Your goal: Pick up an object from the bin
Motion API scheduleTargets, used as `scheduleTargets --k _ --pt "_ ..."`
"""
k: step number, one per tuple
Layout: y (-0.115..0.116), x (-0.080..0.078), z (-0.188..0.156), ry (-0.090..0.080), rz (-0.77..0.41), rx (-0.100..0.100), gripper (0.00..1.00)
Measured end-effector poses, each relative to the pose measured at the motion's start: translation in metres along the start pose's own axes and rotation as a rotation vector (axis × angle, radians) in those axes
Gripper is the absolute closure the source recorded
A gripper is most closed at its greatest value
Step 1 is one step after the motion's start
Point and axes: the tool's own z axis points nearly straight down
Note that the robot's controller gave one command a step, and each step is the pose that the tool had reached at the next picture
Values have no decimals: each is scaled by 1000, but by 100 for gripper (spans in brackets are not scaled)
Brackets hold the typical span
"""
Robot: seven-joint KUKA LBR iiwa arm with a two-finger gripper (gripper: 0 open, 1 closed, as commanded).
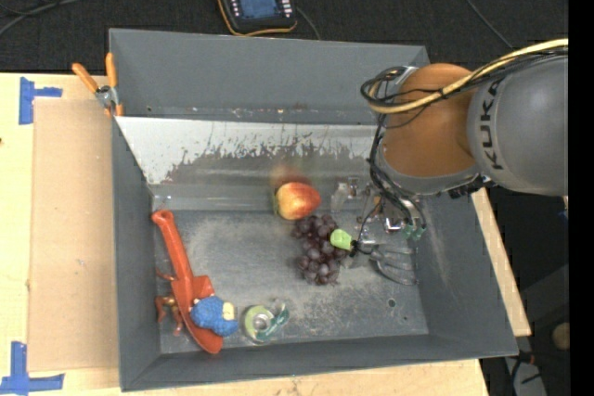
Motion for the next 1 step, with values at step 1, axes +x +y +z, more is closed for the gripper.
scheduleTargets --k 1 --pt "0 0 0 0 0 0 0"
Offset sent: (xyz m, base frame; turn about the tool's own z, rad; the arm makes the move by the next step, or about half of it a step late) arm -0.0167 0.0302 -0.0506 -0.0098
